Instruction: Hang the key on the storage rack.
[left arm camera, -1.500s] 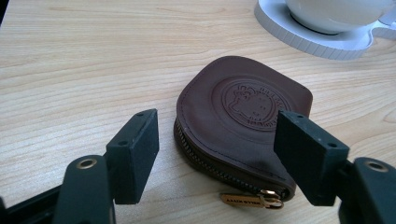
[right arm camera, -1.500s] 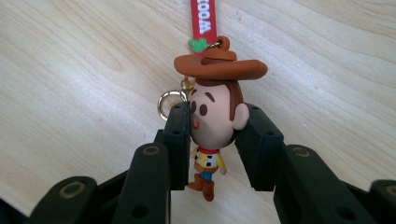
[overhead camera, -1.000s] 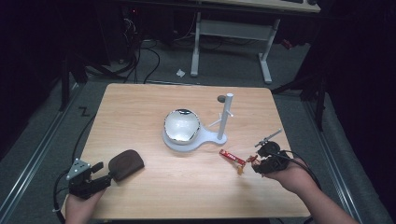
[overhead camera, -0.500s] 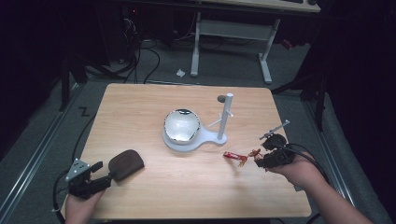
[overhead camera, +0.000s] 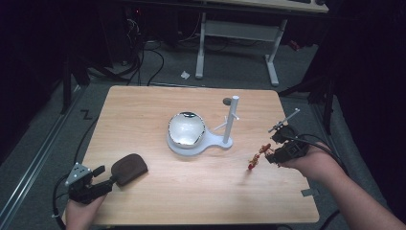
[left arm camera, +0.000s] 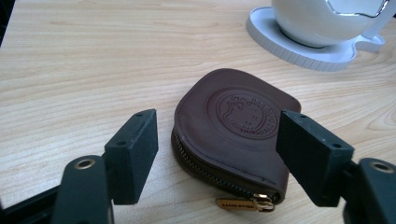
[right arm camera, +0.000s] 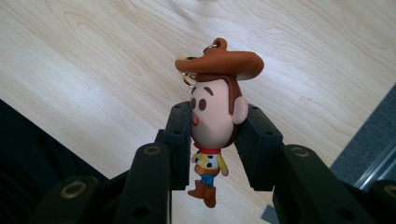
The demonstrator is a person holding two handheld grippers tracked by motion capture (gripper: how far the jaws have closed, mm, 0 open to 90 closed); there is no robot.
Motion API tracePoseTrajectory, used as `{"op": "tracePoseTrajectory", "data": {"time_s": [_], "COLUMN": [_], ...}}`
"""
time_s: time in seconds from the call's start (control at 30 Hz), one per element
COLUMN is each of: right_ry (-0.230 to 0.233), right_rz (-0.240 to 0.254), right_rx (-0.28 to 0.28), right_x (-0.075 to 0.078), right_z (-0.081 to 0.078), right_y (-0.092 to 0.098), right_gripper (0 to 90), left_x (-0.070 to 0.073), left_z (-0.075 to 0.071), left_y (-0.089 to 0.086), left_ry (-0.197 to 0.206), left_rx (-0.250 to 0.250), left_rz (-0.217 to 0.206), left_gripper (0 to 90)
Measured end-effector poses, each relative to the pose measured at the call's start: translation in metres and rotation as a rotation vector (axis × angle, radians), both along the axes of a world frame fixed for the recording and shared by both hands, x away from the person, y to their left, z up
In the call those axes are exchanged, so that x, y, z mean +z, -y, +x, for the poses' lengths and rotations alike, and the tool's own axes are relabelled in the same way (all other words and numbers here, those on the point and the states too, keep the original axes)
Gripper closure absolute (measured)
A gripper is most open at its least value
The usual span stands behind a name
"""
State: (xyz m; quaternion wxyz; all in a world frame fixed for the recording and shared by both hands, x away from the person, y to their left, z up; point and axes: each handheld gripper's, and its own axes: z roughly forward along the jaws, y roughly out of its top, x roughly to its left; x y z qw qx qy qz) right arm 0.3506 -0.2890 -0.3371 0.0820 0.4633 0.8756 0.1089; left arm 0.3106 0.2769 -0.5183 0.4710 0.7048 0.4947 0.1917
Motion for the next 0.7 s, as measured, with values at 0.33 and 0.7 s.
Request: {"op": "tracePoseTrajectory", "data": {"time_s": [0.33,0.7], "right_ry": [0.002,0.029], "right_rz": [-0.05,-0.058], "right_rx": [0.016,0.04], "right_x": [0.021,0.037], "right_z": [-0.003,0.005], "right_y": [-0.004,-0.017], "right_gripper": [67.0,67.0], "left_x": [0.0,-0.001], "left_z": [0.0,0.0], "left_y": [0.001,0.001], "left_ry": [0.007,0.003], "left_rx": [-0.011,-0.015], "left_rz": [0.005,0.01], "left_gripper": [28.9,29.1]}}
